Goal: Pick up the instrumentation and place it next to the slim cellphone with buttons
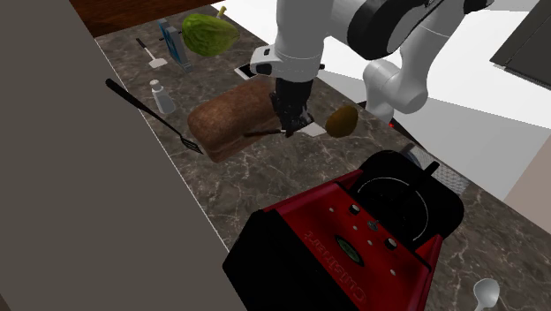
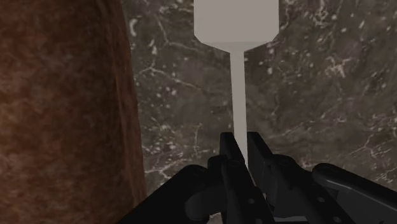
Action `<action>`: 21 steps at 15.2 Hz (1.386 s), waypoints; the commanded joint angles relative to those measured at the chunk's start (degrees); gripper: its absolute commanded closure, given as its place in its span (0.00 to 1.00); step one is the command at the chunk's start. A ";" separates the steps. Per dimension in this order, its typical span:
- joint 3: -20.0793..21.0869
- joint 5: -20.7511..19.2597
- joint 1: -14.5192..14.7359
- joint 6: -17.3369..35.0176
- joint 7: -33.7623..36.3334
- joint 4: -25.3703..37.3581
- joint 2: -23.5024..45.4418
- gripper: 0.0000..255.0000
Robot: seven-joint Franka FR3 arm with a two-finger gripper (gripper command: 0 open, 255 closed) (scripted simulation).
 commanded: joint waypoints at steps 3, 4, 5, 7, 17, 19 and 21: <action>-3.52 -0.11 -1.57 -0.11 -5.18 -5.66 -5.60 1.00; -4.44 -0.28 -1.98 -0.27 -6.44 -6.75 -6.81 1.00; -5.36 -0.50 -2.41 -0.44 -7.71 -7.78 -7.98 1.00; -7.25 -1.06 -3.28 -0.84 -10.24 -9.63 -10.17 1.00; -17.45 -5.83 -8.24 -3.18 -23.16 -15.06 -17.89 1.00; -19.63 -7.02 -9.30 -3.61 -25.83 -15.37 -18.72 1.00; -20.36 -7.45 -9.63 -2.99 -26.63 -16.25 -19.00 1.00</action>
